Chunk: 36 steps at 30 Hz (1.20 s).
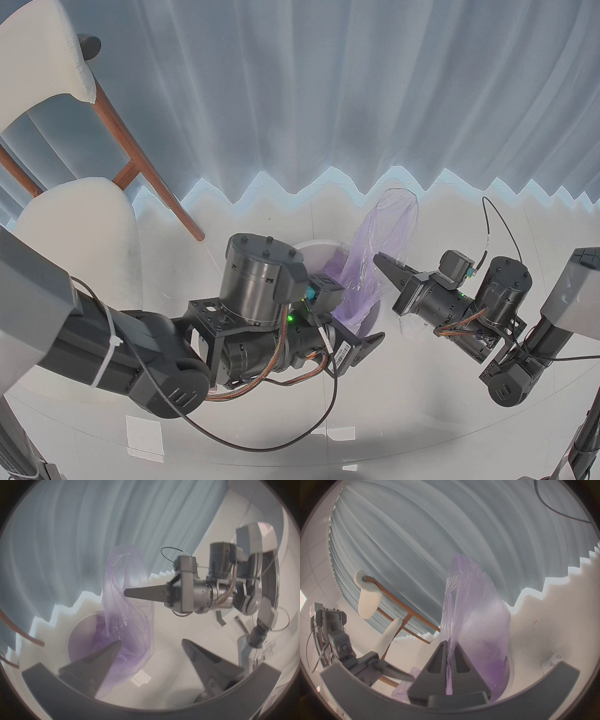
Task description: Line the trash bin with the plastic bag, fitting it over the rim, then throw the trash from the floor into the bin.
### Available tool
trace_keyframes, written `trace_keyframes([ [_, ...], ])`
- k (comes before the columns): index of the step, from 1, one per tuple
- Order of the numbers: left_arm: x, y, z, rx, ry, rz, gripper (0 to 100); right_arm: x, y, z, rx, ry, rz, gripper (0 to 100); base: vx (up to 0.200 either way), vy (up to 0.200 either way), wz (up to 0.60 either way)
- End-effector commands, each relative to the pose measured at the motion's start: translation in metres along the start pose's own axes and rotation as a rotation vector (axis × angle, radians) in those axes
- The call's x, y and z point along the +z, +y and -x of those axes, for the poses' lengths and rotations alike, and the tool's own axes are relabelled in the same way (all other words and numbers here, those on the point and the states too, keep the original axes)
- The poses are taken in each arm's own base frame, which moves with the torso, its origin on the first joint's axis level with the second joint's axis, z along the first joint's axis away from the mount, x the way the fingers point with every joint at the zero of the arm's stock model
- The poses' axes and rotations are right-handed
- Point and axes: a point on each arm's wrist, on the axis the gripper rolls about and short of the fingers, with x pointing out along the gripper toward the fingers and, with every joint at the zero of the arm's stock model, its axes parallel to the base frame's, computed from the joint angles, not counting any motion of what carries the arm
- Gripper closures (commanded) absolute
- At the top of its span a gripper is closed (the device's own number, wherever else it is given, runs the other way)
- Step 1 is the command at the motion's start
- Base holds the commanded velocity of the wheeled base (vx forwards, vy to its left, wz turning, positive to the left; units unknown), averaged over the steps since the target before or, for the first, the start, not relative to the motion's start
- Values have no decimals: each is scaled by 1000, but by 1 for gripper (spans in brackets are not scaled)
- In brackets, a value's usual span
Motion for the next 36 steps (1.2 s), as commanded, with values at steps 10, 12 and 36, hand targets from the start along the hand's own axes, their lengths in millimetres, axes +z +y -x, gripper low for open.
trace_keyframes([
  [10, 14, 36, 76, 196, -103, 226, 0, 25, -27, 27, 66, 15, 29, 100, 0, 0, 0],
  [12, 0, 42, 80, 219, -63, 238, 0, 22, -29, 31, 83, 39, 32, 100, 0, 0, 0],
  [36, -28, 84, 6, 117, -12, -51, 0, 23, -26, 40, 122, 62, 97, 100, 0, 0, 0],
])
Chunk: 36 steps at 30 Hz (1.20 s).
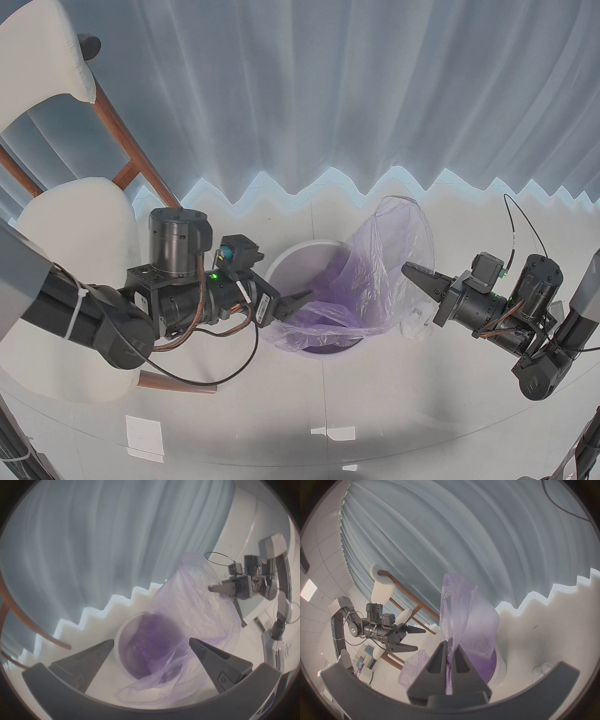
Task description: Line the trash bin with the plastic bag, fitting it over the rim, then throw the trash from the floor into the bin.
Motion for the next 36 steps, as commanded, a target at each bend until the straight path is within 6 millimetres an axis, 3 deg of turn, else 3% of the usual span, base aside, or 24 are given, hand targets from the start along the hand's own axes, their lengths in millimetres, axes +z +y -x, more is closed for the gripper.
trace_keyframes([
  [1, -17, -16, -19, -87, 45, -31, 0, 4, 2, 1, 6, -22, 11, 100, 0, 0, 0],
  [6, -26, -22, -8, -122, 79, -28, 0, -4, 8, 0, 23, 8, 0, 100, 0, 0, 0],
  [12, -49, -26, -16, -140, 150, -61, 0, -3, 14, 0, 39, 6, 5, 100, 0, 0, 0],
  [23, -55, -37, -25, -122, 136, -108, 0, -3, 14, 0, 36, 5, 8, 100, 0, 0, 0],
  [36, -27, -37, -48, -74, 24, -126, 0, -8, 20, 0, 51, 23, 2, 100, 0, 0, 0],
])
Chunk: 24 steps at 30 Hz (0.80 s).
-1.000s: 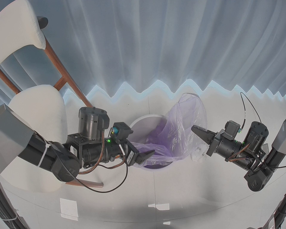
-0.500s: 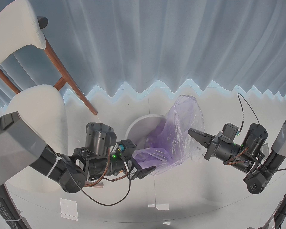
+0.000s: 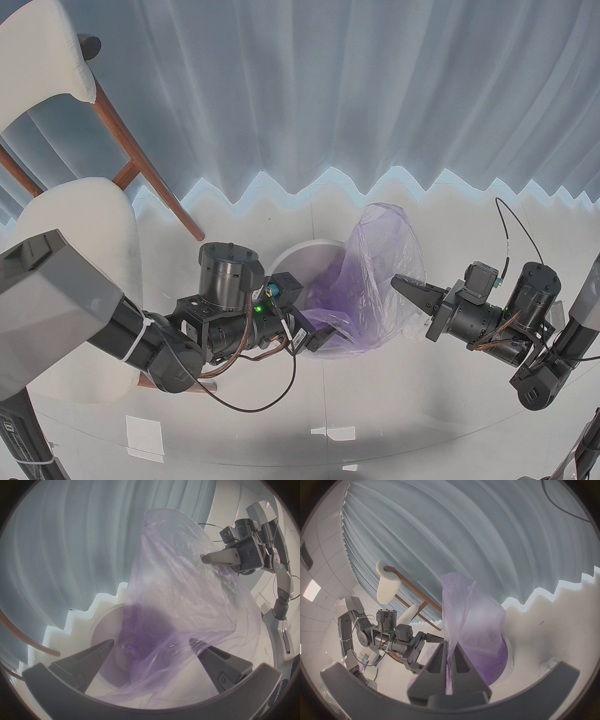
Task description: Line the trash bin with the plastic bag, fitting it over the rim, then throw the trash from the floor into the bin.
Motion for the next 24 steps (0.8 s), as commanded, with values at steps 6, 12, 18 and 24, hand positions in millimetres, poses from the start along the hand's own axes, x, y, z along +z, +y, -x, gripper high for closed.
trace_keyframes([
  [6, 0, -3, -8, -3, -8, 1, 100, 2, 3, 0, 10, -16, 8, 100, 0, 0, 0],
  [12, -5, -2, -4, -3, 7, 39, 100, 6, 3, 2, 10, -29, 12, 100, 0, 0, 0],
  [18, 28, -3, 15, -18, -71, 331, 100, 10, 0, 2, 2, -41, 14, 100, 0, 0, 0],
  [24, 52, 6, 45, -3, -135, 548, 100, 15, -7, 2, -16, -62, 12, 100, 0, 0, 0],
])
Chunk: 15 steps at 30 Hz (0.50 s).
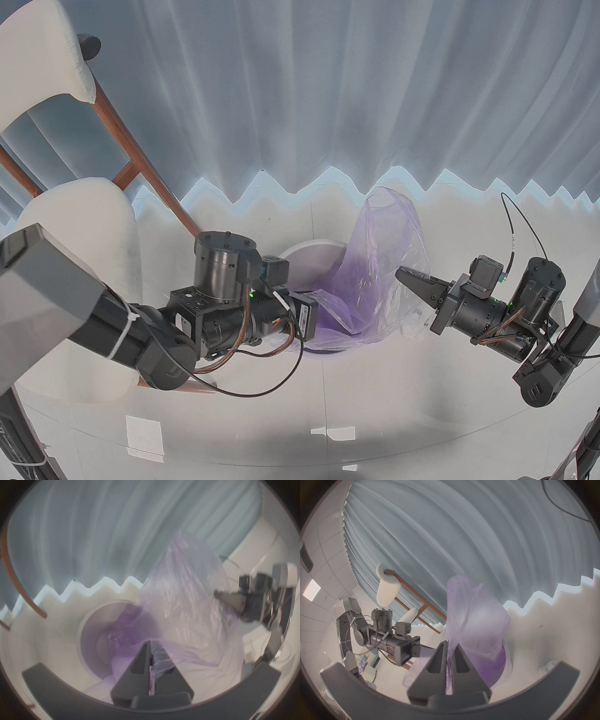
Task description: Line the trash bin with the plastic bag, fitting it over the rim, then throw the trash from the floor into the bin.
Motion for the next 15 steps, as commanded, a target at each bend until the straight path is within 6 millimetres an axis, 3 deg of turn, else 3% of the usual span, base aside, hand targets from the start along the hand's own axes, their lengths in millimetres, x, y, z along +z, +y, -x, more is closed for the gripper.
trace_keyframes([
  [1, 38, -8, 39, -10, -116, 151, 100, 9, -7, 0, -16, -41, 4, 100, 0, 0, 0],
  [5, 49, -5, 61, 6, -165, 307, 100, 14, -12, -1, -23, -61, -36, 100, 0, 0, 0],
  [10, 61, 13, 81, 79, -250, 470, 100, 17, -13, -8, -10, -62, -238, 100, 0, 0, 0],
  [15, 50, 14, 83, 66, -230, 608, 100, 20, -17, -14, -21, -50, -307, 100, 0, 0, 0],
])
